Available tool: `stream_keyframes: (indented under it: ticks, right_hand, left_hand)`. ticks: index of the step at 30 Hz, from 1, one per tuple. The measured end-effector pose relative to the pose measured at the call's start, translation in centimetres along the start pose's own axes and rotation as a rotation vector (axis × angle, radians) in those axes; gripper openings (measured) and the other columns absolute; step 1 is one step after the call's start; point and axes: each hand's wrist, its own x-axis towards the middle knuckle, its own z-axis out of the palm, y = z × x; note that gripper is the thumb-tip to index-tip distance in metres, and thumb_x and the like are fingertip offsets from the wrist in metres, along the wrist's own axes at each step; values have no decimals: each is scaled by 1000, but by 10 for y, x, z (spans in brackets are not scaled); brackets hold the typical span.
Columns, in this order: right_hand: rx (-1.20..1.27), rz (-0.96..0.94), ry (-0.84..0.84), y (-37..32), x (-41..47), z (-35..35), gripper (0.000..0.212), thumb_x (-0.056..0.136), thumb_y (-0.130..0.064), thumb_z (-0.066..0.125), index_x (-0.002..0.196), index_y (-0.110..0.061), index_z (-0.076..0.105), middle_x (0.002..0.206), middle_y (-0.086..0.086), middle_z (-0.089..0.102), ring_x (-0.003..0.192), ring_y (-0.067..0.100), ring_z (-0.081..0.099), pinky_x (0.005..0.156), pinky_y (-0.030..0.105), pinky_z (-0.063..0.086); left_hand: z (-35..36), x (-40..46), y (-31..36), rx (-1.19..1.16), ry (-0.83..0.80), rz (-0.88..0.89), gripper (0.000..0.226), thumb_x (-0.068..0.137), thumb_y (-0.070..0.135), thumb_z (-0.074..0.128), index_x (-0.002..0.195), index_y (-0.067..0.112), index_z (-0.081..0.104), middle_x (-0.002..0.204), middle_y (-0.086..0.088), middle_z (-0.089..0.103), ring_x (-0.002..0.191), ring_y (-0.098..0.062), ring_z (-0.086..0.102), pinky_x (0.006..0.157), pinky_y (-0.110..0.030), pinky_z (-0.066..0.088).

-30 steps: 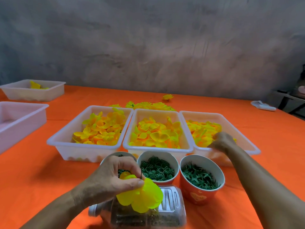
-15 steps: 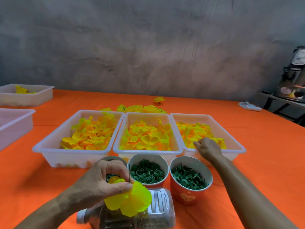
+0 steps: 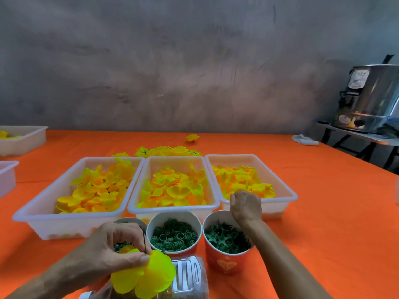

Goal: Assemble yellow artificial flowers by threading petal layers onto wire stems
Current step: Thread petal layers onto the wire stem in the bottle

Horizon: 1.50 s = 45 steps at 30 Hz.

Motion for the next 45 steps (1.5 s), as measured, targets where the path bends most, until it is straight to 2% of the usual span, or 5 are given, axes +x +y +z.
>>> stream_keyframes:
  ticks: [13,22,28,34,45]
  right_hand:
    - [265,298,-40,50,61,-26,31,91,-16,56,118,-6,65,124,18,62,117,31,55,96,31,39]
    - [385,121,-271,44,74,-13,42,78,-5,67,119,-10,65,128,9,61,120,20,55,98,26,40]
    - [207,-115,-426,30,78,6,76,77,8,57,140,-33,45,147,7,34,136,25,32,107,33,34]
    - [312,-4,-191,33,89,13,16,83,-17,70,97,-10,75,101,6,64,107,27,58,82,27,40]
    - [340,151,-326,11,81,15,48,71,-55,73,53,-14,56,47,-1,52,44,15,50,50,29,37]
  left_hand:
    - [-19,22,15,26,-288,-32,22,71,37,82,81,17,78,92,1,71,91,-13,65,83,-25,51]
    - [-23,30,5,27,-387,30,18,76,46,76,85,30,77,93,9,71,94,-7,64,83,-22,49]
    - [-47,53,1,-12,-482,-56,27,81,13,69,108,13,71,113,-8,66,113,-27,59,99,-36,45]
    - [-14,110,4,-83,81,-129,27,78,-14,65,80,11,76,82,-8,75,75,-9,69,67,-14,53]
    - [41,173,-22,-12,154,-86,23,81,-12,63,82,10,69,76,-1,71,71,-7,67,68,-16,53]
